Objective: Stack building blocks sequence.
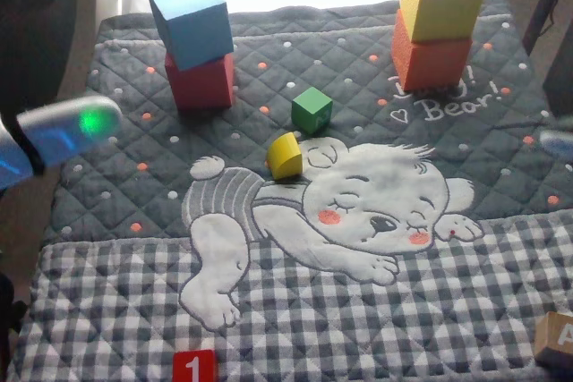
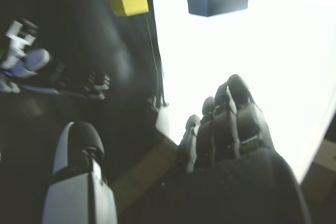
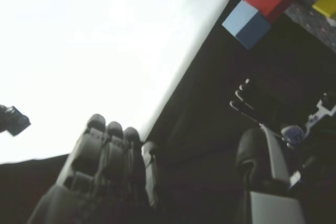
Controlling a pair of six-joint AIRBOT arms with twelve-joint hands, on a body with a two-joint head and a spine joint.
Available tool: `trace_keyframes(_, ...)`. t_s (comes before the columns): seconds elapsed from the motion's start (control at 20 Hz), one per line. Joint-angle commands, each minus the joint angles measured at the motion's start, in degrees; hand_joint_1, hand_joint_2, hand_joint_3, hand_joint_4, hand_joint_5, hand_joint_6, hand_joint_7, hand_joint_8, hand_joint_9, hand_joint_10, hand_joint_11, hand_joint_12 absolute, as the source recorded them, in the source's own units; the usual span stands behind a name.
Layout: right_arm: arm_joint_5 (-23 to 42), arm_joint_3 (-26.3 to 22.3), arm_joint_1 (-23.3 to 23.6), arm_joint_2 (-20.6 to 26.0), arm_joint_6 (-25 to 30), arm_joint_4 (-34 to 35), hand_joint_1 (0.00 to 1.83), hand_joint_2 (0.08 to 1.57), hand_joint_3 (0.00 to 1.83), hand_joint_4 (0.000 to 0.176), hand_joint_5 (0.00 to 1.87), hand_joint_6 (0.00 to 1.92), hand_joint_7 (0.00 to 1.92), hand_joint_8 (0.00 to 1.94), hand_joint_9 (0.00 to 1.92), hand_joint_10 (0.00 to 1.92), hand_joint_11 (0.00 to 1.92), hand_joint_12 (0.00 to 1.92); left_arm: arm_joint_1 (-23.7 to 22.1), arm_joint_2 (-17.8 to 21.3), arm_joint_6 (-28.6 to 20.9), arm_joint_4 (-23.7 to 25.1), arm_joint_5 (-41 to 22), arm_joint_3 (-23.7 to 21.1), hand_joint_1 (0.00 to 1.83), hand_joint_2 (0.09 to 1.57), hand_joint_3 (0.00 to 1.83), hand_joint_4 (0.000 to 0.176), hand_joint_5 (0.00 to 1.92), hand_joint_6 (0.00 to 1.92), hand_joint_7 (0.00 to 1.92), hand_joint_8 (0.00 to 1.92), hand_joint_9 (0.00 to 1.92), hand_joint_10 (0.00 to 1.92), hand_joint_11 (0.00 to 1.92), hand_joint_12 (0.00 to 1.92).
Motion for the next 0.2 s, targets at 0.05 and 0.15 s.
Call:
trace_keyframes(0.05,8.43,-0.34,0.28,0.67,-0.28,2.16,0.96,0.94,0.00,0.135,0.00,0.00,0.10,0.01,0.11,0.01,0.07,0.03,-0.31,-0.73,-2.24,-0.29,-8.60,0.81,0.33,1.09,0.01,0.000,0.00,0.00,0.05,0.00,0.13,0.00,0.00,0.80)
trace_keyframes(0.15,8.45,-1.09,1.26,0.66,-0.29,-1.14,0.75,1.03,0.00,0.094,0.11,0.00,0.05,0.00,0.06,0.02,0.01,0.00,-0.59,-1.00,-4.62,0.62,-11.45,0.93,0.11,1.20,0.02,0.023,0.00,0.00,0.00,0.00,0.10,0.01,0.00,0.56)
